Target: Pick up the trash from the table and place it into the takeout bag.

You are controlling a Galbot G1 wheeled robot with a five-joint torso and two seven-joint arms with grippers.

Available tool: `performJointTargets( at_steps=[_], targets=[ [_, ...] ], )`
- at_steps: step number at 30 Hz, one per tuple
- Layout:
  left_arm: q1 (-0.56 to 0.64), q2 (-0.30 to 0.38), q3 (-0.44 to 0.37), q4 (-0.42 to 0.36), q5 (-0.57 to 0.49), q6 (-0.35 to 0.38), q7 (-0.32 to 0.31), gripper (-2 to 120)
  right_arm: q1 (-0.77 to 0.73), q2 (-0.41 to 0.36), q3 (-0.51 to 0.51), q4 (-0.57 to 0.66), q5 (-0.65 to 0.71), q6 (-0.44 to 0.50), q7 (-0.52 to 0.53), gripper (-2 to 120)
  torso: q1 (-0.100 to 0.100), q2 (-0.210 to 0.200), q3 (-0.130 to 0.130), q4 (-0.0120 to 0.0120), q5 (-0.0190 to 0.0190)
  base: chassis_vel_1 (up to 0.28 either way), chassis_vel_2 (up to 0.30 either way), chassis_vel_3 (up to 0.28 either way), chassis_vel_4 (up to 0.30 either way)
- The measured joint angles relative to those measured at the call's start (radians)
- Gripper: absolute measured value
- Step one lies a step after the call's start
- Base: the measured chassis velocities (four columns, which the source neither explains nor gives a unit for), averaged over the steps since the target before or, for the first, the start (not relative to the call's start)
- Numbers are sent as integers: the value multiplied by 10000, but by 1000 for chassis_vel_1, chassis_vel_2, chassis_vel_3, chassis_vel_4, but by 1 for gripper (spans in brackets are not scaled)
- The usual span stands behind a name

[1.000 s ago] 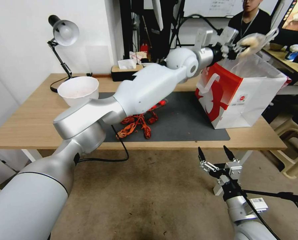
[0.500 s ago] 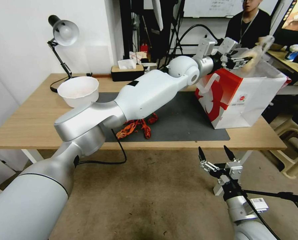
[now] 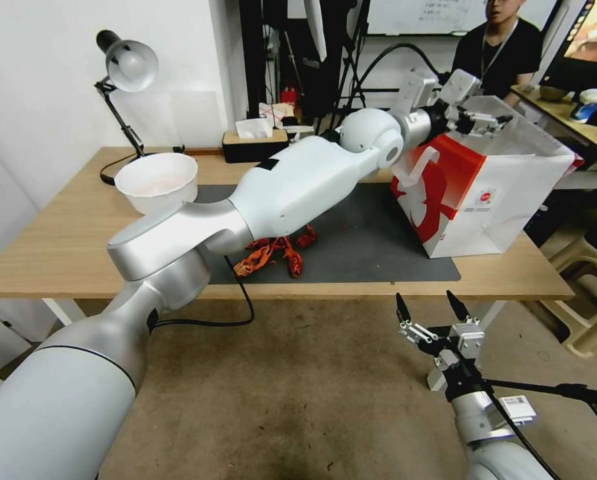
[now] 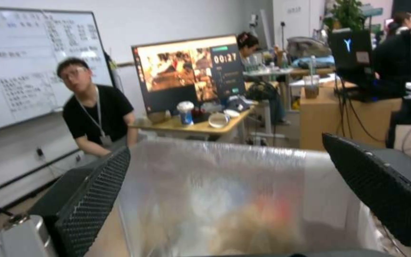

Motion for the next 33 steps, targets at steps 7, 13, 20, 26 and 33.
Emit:
performJointTargets(
  at_steps=[7, 13, 20, 26, 33],
  targets=[
    [-93, 8, -183, -243, 46, 97, -386, 100, 53, -1, -82, -7, -17, 1, 0, 100, 1, 0, 0, 1, 0, 0, 0, 0, 0],
    [225, 431, -322, -1330, 386, -275, -2033, 100, 109, 11, -121, -9, -26, -6, -1, 100, -1, 0, -1, -8, 1, 0, 0, 0, 0],
    [1548, 2304, -660, -3152, 2470, -1126, -5525, 100, -6, 38, -62, 8, -3, 0, -3, 100, -1, 0, 0, 1, -4, 0, 0, 0, 0],
    [2700, 3462, -618, -4866, 3796, -679, -8212, 100, -63, 31, -12, 73, 3, 20, -4, 100, -1, 0, 0, -3, -5, 0, 0, 0, 0],
    [3992, 4620, -887, -6165, 4407, -250, -9290, 100, -102, 42, -8, 137, -32, 13, 6, 100, -1, 0, -1, -1, -3, 0, 0, 0, 0]
  ],
)
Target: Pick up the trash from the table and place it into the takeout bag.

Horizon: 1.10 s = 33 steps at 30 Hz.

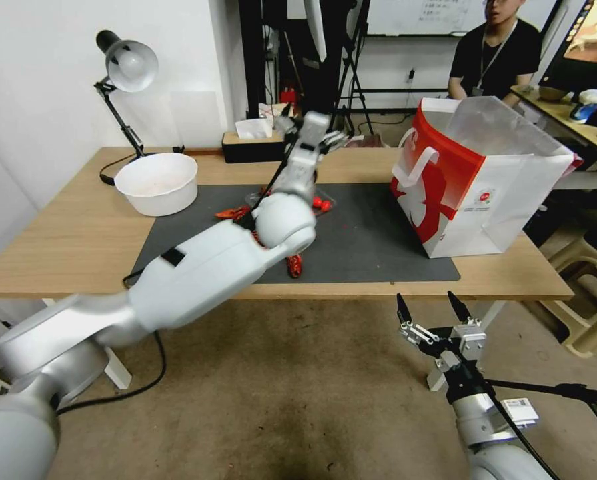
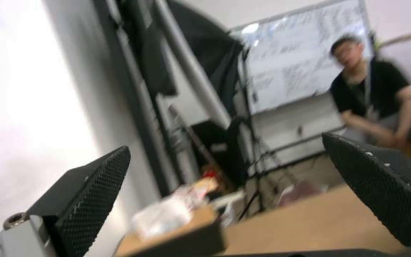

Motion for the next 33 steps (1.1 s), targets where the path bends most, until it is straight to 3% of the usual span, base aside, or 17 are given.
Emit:
performJointTargets(
  at_steps=[3, 5, 6, 7, 10, 11, 14, 15, 18, 33],
  targets=[
    [452, 438, -174, -361, 66, 216, -111, 100, -1, -9, 0, 3, -10, -10, 5, 100, 1, 0, 0, 1, 0, 0, 0, 0, 0],
    [1518, 1148, -703, -1045, 126, 310, -144, 100, 5, -19, -3, 3, -31, -22, 12, 100, 1, 0, 0, 2, 1, 0, 0, 0, 0],
    [2715, 1631, -1366, -1619, 210, 310, -61, 100, 6, -20, -13, 7, -49, -32, 17, 100, 0, 0, 0, 2, -2, 0, 0, 0, 0],
    [2715, 1631, -1366, -1619, 210, 310, -61, 100, 6, -20, -13, 7, -49, -32, 17, 100, 0, 0, 0, 2, -2, 0, 0, 0, 0],
    [4403, 2069, -2762, -2195, 596, 95, 252, 100, 22, -51, -19, 7, -56, -50, 25, 100, 0, 0, 0, 2, 1, 0, 0, 0, 0],
    [4403, 2069, -2762, -2195, 596, 95, 252, 100, 22, -51, -19, 7, -56, -50, 25, 100, 0, 0, 0, 2, 1, 0, 0, 0, 0],
    [5894, 2221, -3989, -2636, 1021, -129, 495, 100, 69, -53, -58, 9, -76, -85, 34, 100, 2, 0, 0, 2, 2, 0, 0, 0, 0],
    [5894, 2221, -3989, -2636, 1021, -129, 495, 100, 69, -53, -58, 9, -76, -85, 34, 100, 2, 0, 0, 2, 2, 0, 0, 0, 0],
    [7400, 2324, -5001, -3134, 1227, -428, 836, 100, 112, -71, -103, 13, -93, -113, 41, 100, 2, 0, 0, 0, 2, 0, 0, 0, 0],
    [9194, 2331, -6130, -3689, 1433, -931, 1366, 100, 169, -127, -162, -8, -101, -123, 43, 100, 2, 1, 0, -1, 3, 0, 0, 0, 0]
  ],
)
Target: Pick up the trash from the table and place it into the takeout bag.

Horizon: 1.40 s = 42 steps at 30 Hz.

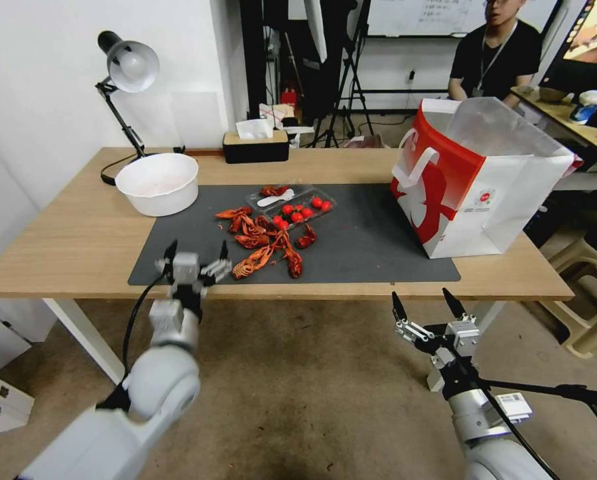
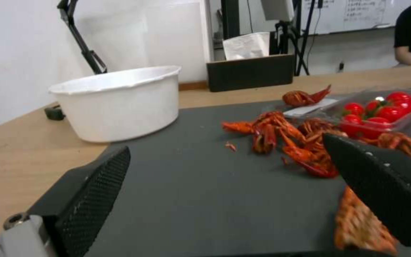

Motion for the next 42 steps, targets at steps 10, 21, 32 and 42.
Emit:
performJointTargets(
  at_steps=[10, 21, 32, 42],
  targets=[
    [2760, -356, -1375, -876, 323, -690, 647, 100, 203, -78, -73, -46, -16, -52, 0, 100, -1, 0, 1, 4, 0, 0, 0, 0, 0],
    [5372, -1294, -2630, -1533, 662, -1869, 1949, 100, 474, -99, -240, -181, -35, -97, -128, 100, -1, -1, 1, 1, 1, 0, 0, 0, 0],
    [5618, -1779, -2716, -1404, 947, -2007, 1754, 100, 498, -104, -381, -199, 262, -385, -136, 100, 0, -1, 2, 2, 0, 0, 0, 0, 0],
    [5718, -1967, -2720, -1424, 994, -1876, 1673, 100, 599, -141, -388, -191, 362, -486, -191, 100, 0, -1, 2, 2, 0, 0, 0, 0, 0]
  ],
)
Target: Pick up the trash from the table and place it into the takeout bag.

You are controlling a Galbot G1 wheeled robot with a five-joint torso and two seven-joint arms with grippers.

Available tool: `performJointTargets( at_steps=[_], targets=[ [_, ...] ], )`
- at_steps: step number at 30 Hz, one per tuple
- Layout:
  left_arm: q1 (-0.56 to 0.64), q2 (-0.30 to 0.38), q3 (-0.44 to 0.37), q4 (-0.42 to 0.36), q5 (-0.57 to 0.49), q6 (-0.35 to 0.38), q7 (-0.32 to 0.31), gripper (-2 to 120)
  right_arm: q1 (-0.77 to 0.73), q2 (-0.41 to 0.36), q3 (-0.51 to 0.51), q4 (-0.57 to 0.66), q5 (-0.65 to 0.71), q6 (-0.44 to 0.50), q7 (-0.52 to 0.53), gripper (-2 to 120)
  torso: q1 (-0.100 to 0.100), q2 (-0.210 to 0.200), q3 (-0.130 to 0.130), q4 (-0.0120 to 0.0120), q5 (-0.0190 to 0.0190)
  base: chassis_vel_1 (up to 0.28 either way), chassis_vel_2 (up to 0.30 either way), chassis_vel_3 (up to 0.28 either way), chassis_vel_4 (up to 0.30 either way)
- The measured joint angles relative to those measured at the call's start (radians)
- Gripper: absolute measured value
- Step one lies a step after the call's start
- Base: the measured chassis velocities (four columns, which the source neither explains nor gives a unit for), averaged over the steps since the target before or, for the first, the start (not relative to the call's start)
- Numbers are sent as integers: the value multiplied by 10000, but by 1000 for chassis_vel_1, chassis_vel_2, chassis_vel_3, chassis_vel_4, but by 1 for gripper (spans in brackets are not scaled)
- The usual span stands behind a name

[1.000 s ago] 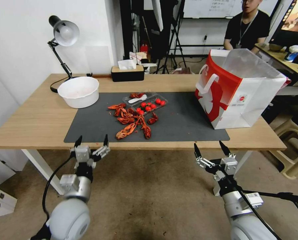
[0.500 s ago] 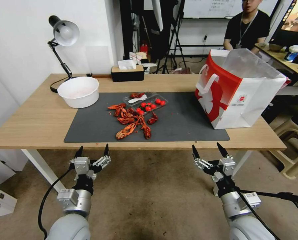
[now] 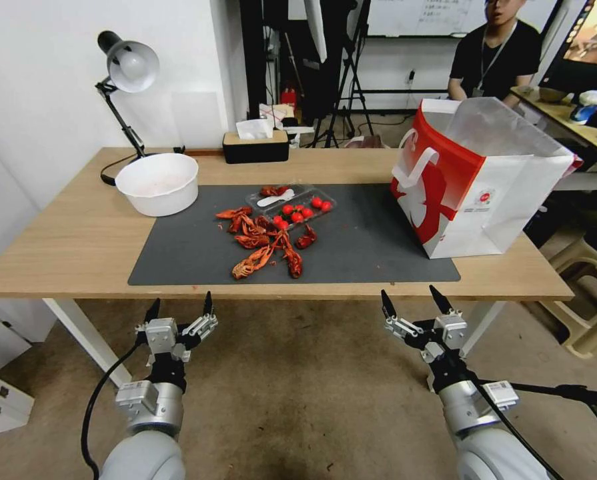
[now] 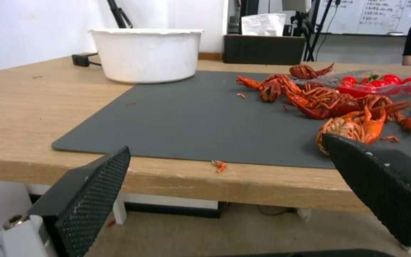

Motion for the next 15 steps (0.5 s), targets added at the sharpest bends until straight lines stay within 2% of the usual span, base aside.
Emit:
performJointTargets(
  at_steps=[15],
  targets=[
    [-8, 6, 6, -4, 0, 10, 11, 100, 1, 0, 3, 10, 2, 0, 11, 100, 1, 0, 0, 0, 0, 0, 0, 0, 0]
  ],
)
